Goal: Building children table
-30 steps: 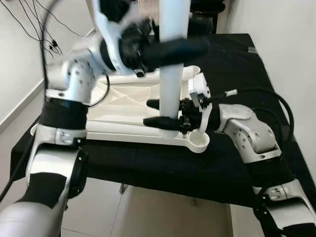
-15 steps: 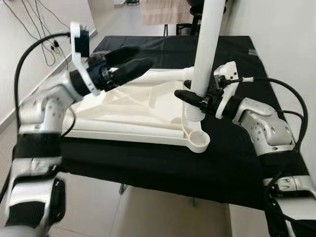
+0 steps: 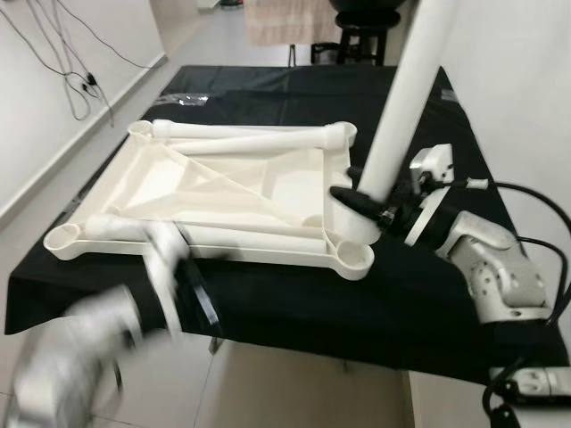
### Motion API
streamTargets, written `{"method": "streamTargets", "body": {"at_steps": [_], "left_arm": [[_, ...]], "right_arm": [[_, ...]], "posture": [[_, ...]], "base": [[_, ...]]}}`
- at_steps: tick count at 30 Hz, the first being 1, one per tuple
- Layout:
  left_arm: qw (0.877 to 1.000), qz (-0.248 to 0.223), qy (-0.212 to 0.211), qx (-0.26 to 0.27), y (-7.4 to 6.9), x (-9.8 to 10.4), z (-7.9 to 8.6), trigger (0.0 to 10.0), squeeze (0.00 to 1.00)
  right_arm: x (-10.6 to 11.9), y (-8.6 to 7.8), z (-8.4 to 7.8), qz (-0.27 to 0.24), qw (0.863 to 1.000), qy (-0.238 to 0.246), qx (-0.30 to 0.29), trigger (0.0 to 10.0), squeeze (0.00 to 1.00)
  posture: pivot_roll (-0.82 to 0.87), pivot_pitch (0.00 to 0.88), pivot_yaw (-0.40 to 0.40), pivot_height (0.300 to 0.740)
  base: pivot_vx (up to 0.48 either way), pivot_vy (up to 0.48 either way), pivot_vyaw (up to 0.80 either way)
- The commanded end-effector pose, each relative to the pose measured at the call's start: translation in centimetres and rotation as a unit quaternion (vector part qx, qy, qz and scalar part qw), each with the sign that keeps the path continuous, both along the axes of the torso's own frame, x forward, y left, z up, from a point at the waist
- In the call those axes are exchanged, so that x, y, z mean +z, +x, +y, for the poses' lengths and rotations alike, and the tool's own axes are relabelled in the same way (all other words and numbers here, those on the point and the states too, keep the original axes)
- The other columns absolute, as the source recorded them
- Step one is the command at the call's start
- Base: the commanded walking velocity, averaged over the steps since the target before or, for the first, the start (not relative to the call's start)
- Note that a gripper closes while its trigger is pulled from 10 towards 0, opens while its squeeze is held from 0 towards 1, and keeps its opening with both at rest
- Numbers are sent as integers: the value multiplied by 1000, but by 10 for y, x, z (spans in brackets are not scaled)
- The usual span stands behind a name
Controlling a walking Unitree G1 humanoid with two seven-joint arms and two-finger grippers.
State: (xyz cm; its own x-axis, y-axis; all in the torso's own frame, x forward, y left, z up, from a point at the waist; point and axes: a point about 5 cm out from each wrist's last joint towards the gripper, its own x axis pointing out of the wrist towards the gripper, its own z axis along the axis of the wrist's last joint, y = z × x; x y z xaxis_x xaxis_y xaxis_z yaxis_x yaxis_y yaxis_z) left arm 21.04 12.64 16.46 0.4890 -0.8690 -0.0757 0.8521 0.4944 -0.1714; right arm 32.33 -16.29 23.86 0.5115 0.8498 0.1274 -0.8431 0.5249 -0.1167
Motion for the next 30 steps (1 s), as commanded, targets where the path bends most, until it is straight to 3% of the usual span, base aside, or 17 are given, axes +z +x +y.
{"method": "streamTargets", "body": {"at_steps": [1, 5, 9, 13, 20, 26, 29, 30], "left_arm": [[999, -28, 16, 7, -4, 4, -2, 10000, 0], [998, -31, 47, 34, -10, -11, -6, 10000, 0], [997, -34, 47, 55, -12, -8, -5, 10000, 0], [994, -46, 63, 72, -20, -4, -4, 10000, 0], [991, -64, 85, 77, -29, -4, -4, 10000, 0], [991, -61, 89, 85, -38, -6, -4, 10000, 0], [991, -56, 92, 82, -44, -4, -4, 10000, 0], [991, -56, 92, 82, -44, -4, -4, 10000, 0]], "right_arm": [[5, -3, 7, -20, 1000, 2, 20, 10000, 0], [0, 8, 17, -25, 1000, -12, -6, 10000, 0], [0, 13, 20, -26, 999, -4, -18, 10000, 0], [2, 11, 20, -24, 1000, 16, 8, 10000, 0], [4, 8, 17, -28, 999, 10, 44, 10000, 0], [7, 4, 13, -36, 995, -12, 87, 10000, 0], [1, 4, 14, -45, 990, -71, 110, 10000, 0], [1, 4, 14, -45, 990, -71, 110, 10000, 0]], "posture": [[29, 258, 37, 740], [33, 283, 37, 740], [43, 295, 34, 740], [58, 320, 34, 740], [70, 341, 38, 740], [85, 366, 47, 740], [89, 380, 54, 740], [89, 380, 54, 740]], "base": [[0, 0, 0], [0, 0, 0], [0, 0, 0], [0, 0, 0], [0, 0, 0], [0, 0, 0], [0, 0, 0], [0, 0, 0]]}}
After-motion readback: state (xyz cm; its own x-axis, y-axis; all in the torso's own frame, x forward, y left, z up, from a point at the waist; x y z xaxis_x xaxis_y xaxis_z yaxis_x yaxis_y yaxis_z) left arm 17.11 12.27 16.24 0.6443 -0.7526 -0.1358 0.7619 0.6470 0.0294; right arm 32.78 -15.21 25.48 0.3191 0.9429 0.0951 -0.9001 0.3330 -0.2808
